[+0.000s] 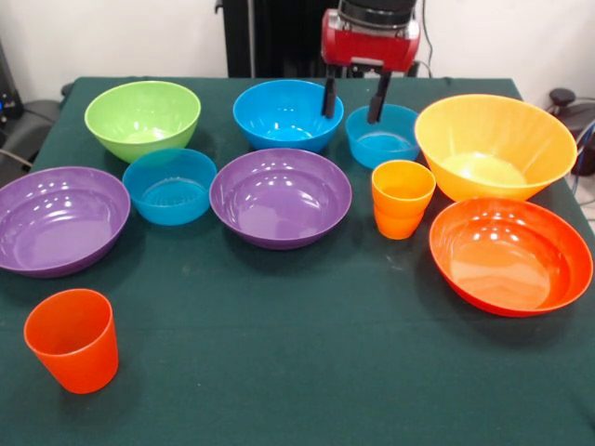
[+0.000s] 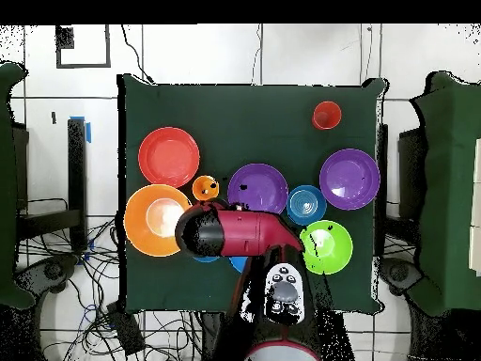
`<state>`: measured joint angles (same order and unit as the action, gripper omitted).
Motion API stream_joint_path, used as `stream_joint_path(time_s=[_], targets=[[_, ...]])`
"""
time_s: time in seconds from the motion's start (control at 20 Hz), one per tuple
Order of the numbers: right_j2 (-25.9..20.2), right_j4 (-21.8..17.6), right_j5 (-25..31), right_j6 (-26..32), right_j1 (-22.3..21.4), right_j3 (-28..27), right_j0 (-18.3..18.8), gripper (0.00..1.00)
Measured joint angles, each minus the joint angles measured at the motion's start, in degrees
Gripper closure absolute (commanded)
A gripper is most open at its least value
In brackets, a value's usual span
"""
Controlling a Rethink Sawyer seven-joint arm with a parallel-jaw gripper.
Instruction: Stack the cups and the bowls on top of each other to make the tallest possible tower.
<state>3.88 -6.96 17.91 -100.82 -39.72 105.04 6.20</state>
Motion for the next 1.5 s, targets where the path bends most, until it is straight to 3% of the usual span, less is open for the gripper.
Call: stream_joint_path(time_s=[0.35, 0.7, 1.5], targets=[[0.35, -0.28, -3.55, 0.0, 4.0, -0.01, -0.58, 0.0], [0.65, -0.28, -3.61, 0.0, 5.59, -0.01, -1.05, 0.0], [2.23, -0.68, -3.61, 0.0, 5.36, 0.14, -2.52, 0.0]])
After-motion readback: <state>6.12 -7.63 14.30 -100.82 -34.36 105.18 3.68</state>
